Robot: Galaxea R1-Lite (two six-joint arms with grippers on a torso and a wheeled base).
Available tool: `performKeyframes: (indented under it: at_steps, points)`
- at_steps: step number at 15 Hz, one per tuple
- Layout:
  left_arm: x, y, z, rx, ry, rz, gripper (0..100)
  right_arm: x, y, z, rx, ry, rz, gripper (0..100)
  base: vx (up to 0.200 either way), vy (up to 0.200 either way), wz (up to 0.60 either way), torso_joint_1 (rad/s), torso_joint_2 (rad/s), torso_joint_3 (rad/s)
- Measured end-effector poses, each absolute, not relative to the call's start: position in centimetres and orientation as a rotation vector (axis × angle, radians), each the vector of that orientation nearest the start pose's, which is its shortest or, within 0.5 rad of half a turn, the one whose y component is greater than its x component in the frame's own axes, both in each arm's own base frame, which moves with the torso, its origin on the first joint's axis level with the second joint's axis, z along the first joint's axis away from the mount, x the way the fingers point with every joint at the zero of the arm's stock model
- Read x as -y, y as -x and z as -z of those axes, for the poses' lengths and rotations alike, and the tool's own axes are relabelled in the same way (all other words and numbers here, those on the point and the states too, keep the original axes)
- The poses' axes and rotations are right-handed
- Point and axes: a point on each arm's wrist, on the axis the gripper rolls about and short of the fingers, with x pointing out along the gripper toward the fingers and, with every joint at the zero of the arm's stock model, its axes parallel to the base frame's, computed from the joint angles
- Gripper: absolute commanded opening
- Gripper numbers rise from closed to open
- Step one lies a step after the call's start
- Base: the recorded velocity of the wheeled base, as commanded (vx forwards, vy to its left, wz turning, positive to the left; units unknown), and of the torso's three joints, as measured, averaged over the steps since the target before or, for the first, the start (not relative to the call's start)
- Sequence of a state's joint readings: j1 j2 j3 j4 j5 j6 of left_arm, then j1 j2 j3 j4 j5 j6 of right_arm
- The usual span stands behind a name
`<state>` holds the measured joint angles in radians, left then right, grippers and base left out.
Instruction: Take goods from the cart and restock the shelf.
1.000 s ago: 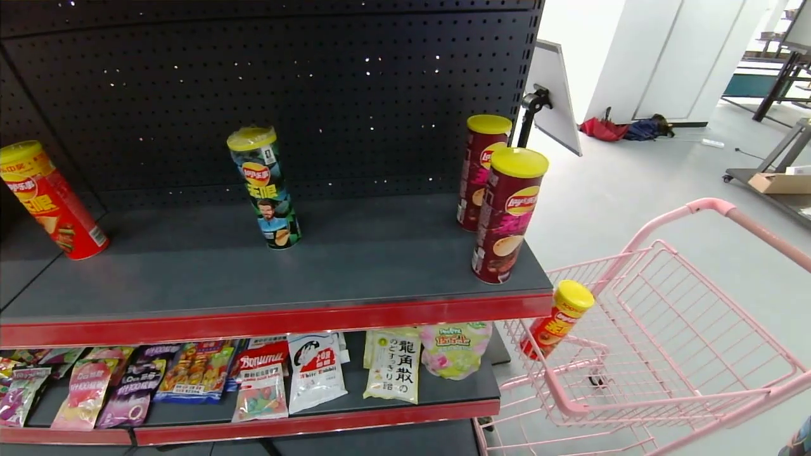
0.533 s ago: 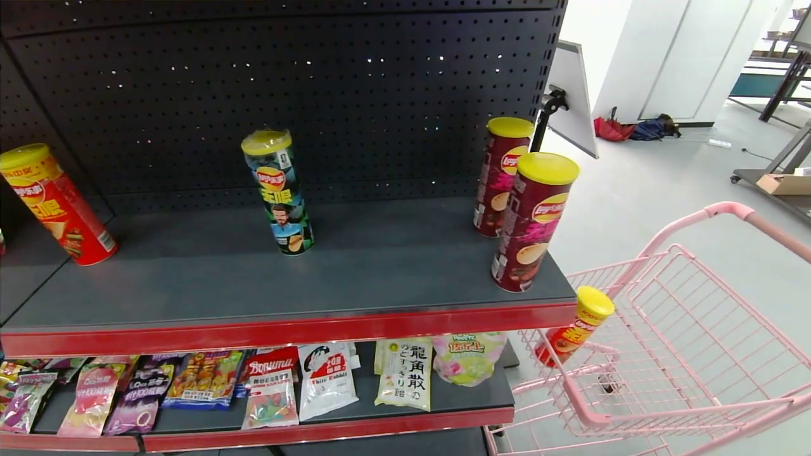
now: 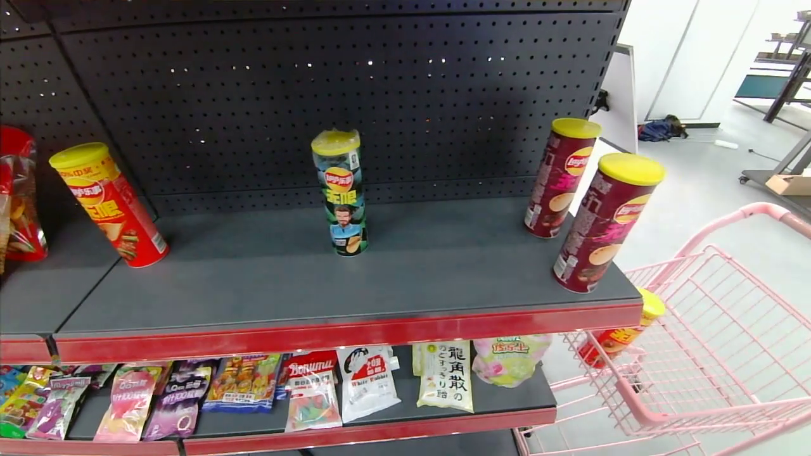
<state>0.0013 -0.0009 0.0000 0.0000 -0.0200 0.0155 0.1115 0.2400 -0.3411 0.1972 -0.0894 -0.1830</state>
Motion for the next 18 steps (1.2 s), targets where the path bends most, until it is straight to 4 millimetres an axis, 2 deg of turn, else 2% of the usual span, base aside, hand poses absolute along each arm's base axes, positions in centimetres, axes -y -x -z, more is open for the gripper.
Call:
performKeyframes:
  at_steps: [2,5,7,11,18]
  points:
    - [0.0,2.3,-7.5,0.001,-0.016,0.018,100,0.5,2.5,-15.2,-0.078,0.189,-0.033,0,0.0,0.2,0.0,0.0,0.0,0.002]
    - [0.0,2.3,-7.5,0.001,-0.015,0.019,100,0.4,2.8,-15.1,-0.056,0.184,-0.071,0,0.0,0.0,0.0,0.0,0.0,0.0]
    - [0.0,2.3,-7.5,0.001,-0.016,0.018,100,0.4,3.1,-14.7,-0.045,0.183,-0.133,0,0.2,0.0,0.0,0.002,0.0,0.005]
    - [0.0,2.3,-7.5,0.0,-0.016,0.019,100,0.5,3.4,-14.1,-0.031,0.183,-0.142,0,0.2,0.0,0.0,-0.001,0.0,0.002]
    - [0.0,2.3,-7.5,0.0,-0.011,0.019,100,0.5,3.3,-13.2,-0.046,0.185,-0.146,0,0.0,0.0,0.0,0.0,0.0,0.0]
